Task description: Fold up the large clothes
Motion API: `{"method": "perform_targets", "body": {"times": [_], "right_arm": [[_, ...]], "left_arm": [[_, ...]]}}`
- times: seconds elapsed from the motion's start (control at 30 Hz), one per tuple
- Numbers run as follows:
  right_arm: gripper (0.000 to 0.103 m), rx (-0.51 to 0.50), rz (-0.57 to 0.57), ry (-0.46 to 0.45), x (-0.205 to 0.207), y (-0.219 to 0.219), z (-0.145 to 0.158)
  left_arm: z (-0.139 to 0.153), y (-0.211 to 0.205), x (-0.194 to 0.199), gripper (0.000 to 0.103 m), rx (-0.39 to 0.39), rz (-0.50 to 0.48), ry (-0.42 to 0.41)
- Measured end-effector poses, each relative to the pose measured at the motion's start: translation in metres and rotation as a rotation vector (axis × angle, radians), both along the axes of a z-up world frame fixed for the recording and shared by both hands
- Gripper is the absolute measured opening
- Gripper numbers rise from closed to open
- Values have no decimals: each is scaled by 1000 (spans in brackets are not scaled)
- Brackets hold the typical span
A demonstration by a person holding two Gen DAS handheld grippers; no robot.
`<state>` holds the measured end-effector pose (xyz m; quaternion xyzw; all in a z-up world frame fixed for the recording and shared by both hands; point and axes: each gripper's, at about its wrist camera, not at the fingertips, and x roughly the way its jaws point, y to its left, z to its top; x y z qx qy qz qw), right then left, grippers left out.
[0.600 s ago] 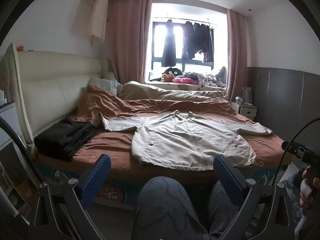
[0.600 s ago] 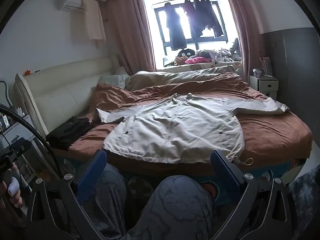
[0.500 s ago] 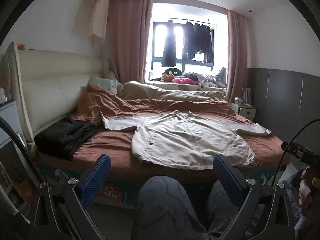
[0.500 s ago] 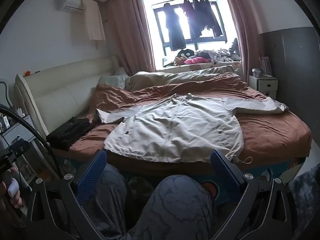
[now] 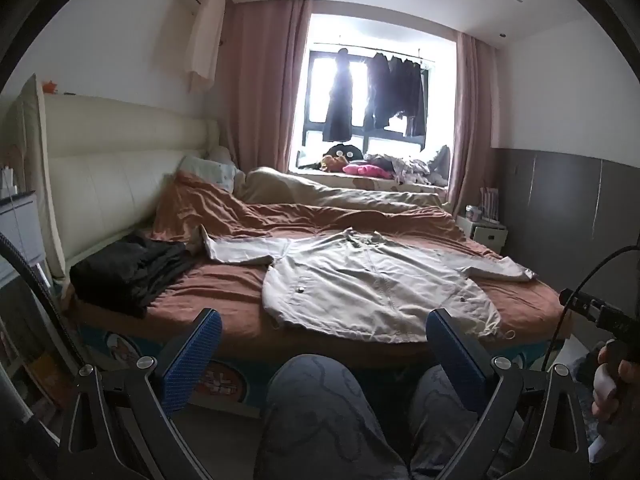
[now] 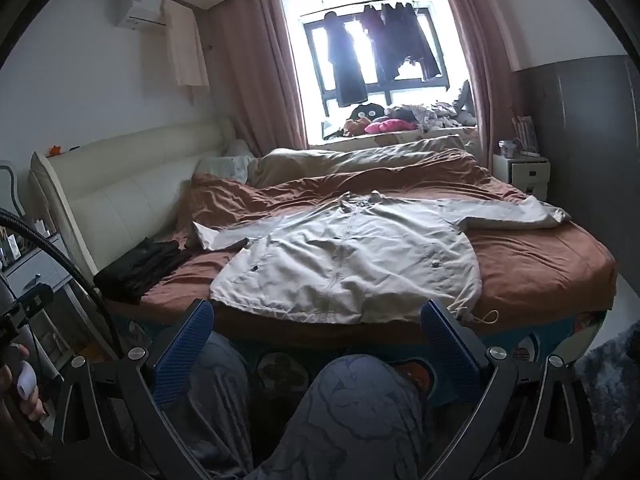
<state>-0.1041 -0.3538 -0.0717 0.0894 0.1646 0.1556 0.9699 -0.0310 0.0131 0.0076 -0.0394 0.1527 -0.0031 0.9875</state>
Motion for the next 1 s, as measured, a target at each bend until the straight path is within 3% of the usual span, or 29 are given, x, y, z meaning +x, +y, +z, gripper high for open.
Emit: {"method": "perform_targets", "body": {"times": [1.0], "right_arm": [[103,49,-47,-28,-13,-8,0]], "left_arm": [[3,-8,-14,102,28,-17,-9]]}}
